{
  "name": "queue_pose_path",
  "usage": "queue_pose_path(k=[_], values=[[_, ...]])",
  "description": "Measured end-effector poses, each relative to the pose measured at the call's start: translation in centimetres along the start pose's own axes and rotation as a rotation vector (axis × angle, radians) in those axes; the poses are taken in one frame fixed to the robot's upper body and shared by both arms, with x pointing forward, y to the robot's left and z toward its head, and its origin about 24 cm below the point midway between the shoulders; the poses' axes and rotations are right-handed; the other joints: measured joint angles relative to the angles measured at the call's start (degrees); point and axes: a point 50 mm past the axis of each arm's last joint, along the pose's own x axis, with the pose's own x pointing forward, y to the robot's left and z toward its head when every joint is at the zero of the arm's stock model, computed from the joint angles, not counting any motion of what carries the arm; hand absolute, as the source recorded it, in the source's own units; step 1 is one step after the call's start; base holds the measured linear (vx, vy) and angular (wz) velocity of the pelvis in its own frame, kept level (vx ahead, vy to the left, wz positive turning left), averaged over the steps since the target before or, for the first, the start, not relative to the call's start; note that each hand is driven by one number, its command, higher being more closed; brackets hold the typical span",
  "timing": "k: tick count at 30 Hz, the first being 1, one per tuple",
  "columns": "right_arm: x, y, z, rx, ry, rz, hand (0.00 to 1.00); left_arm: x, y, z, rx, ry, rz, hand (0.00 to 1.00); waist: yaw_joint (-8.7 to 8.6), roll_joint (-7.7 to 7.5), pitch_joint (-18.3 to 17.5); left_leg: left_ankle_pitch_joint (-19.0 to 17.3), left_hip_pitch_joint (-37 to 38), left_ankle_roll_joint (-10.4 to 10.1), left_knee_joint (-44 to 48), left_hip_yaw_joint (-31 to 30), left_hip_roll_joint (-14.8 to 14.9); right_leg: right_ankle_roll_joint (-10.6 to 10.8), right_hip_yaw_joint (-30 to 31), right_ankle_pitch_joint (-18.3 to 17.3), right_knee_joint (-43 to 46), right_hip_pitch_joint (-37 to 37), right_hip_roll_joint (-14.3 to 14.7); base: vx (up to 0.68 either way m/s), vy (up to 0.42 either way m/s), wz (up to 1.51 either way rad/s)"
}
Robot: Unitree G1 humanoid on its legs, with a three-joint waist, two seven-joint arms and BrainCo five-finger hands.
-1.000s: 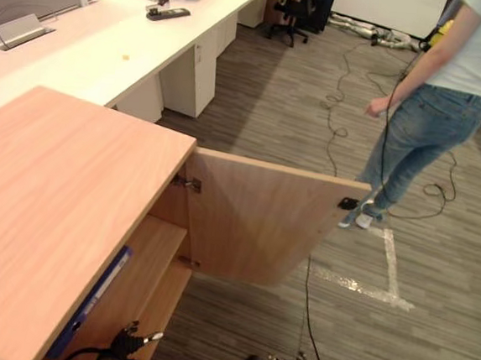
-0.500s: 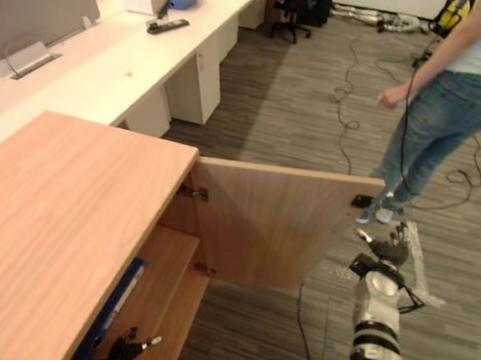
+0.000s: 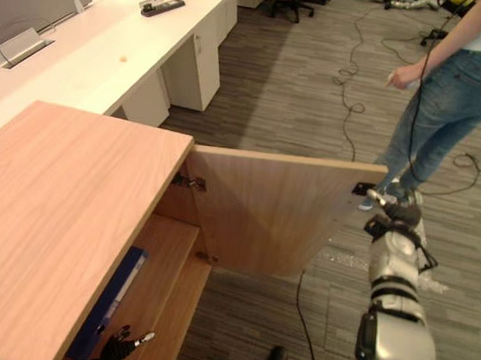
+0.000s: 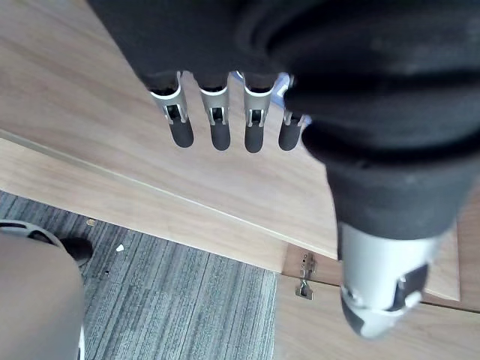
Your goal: Walk over to the cabinet, pick up the folder, carry it to the office cabinet, place the folder inside the office cabinet, then close the office cabinet door
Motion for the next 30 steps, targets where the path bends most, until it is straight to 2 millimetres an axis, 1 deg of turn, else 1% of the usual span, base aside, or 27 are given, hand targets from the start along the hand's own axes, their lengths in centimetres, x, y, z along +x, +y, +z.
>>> queue_pose_path(k=[1,2,5,8,11,13,17,19,21,23,24,26,27,28,29,30], values=[[0.1,0.5,0.3,-0.005,-0.006,0.027,0.0,0.0,0.0,0.0,-0.001,-0.001,0.0,0.0,0.07,0.07,0.07,0.01,0.01,0.02,0.0,-0.04,0.0,0.0,-0.01,0.0,0.0,0.0,0.01,-0.04,0.007,0.03],[0.2,1.5,0.7,-0.027,-0.016,0.09,0.0,0.0,0.1,0.0,-0.009,-0.004,0.0,0.0,0.24,0.11,0.35,0.02,0.02,0.03,0.02,-0.1,0.0,0.0,-0.05,0.0,0.0,0.0,0.01,-0.04,0.007,0.02],[0.2,2.8,1.1,-0.109,-0.021,0.196,0.0,-0.1,0.3,-0.1,-0.015,-0.007,-0.01,0.0,0.17,0.18,1.08,0.04,-0.06,0.05,0.02,-0.08,-0.04,-0.04,-0.03,0.05,0.0,0.02,-0.06,-0.05,0.012,0.0],[0.3,2.8,1.4,-0.19,-0.014,0.235,0.0,-0.1,0.3,-0.1,-0.016,-0.01,-0.013,0.0,0.09,0.24,1.24,0.04,-0.1,0.05,0.01,-0.05,0.03,-0.04,-0.03,0.05,0.0,0.01,0.04,-0.03,0.004,-0.01],[0.5,3.3,2.3,-0.279,-0.019,0.311,0.0,-0.2,0.4,-0.1,-0.007,-0.017,-0.027,0.0,-0.52,0.42,2.2,0.08,-0.1,-0.01,0.07,0.1,0.1,0.0,-0.01,0.09,0.0,-0.07,0.1,-0.06,-0.001,-0.04],[0.5,3.3,2.5,-0.317,-0.014,0.342,0.0,-0.1,0.5,0.0,0.005,-0.023,-0.038,0.0,-0.57,0.43,2.55,0.24,-0.29,-0.17,0.06,0.14,0.19,0.01,-0.01,0.1,-0.01,-0.3,0.26,-0.07,-0.01,-0.03],[0.4,3.5,2.2,-0.367,0.014,0.397,0.0,-0.1,0.6,0.0,0.025,-0.025,-0.051,0.0,-0.58,0.47,2.93,0.43,-0.32,-0.49,0.08,0.28,0.92,0.01,-0.02,0.09,-0.03,-0.43,0.91,-0.06,-0.028,-0.04],[0.2,3.6,1.6,-0.475,0.05,0.458,0.0,-0.1,0.7,0.0,0.041,-0.027,-0.056,0.0,-0.72,0.49,3.65,0.61,-0.27,-0.82,0.07,0.4,1.5,0.0,0.01,0.08,-0.04,-0.48,1.49,-0.07,-0.041,-0.06],[0.0,3.5,1.2,-0.557,0.069,0.481,0.0,-0.1,0.8,0.1,0.051,-0.028,-0.06,0.0,-0.75,0.48,4.11,0.76,-0.29,-1.07,0.03,0.51,1.92,0.0,0.05,0.04,-0.15,-0.6,1.89,-0.06,-0.043,-0.06],[-0.5,2.8,1.1,-0.786,0.098,0.562,0.0,-0.1,0.9,0.0,0.062,-0.026,-0.06,0.0,-1.07,0.47,4.15,1.09,-1.04,-1.64,-0.1,0.69,2.59,-0.09,0.14,-0.04,-0.21,-1.54,2.53,-0.06,-0.051,-0.07],[-0.7,2.6,1.1,-0.852,0.109,0.589,0.0,-0.1,1.0,0.0,0.067,-0.026,-0.06,0.0,-1.12,0.47,4.15,1.2,-1.16,-1.82,-0.17,0.75,2.79,-0.2,0.15,-0.11,-0.13,-1.77,2.75,-0.02,-0.049,-0.07],[-2.2,1.3,0.3,-1.107,0.203,0.736,0.0,-0.1,1.1,-0.1,0.077,-0.024,-0.067,0.0,-1.32,0.5,4.1,1.46,-1.2,-2.2,-0.24,0.99,4.0,-0.78,0.35,-0.49,-0.02,-2.0,3.8,0.01,-0.044,-0.1],[-2.7,1.1,-0.1,-1.158,0.238,0.788,0.0,-0.1,1.1,-0.1,0.079,-0.024,-0.069,0.0,-1.45,0.48,4.07,1.56,-1.2,-2.36,-0.25,0.99,4.27,-0.91,0.35,-0.58,-0.02,-2.02,4.1,0.02,-0.042,-0.1],[-3.9,0.7,-0.9,-1.236,0.304,0.895,0.0,-0.1,1.1,0.0,0.089,-0.025,-0.076,0.0,-1.58,0.49,4.03,1.83,-1.19,-2.75,-0.28,0.85,4.64,-1.17,0.36,-0.75,-0.02,-2.07,4.72,0.01,-0.055,-0.08],[-5.3,1.0,-1.8,-1.265,0.368,1.025,0.0,0.0,1.1,0.0,0.093,-0.025,-0.081,0.0,-1.72,0.51,4.01,2.09,-1.2,-3.05,-0.3,0.68,5.21,-1.35,0.46,-0.87,-0.02,-2.19,5.35,0.01,-0.061,-0.09],[-6.0,1.0,-2.4,-1.283,0.404,1.084,0.0,0.0,1.0,0.1,0.099,-0.026,-0.082,0.0,-1.71,0.48,3.98,2.23,-1.21,-3.14,-0.36,0.62,5.45,-1.51,0.49,-0.97,-0.02,-2.23,5.62,0.0,-0.057,-0.06]])
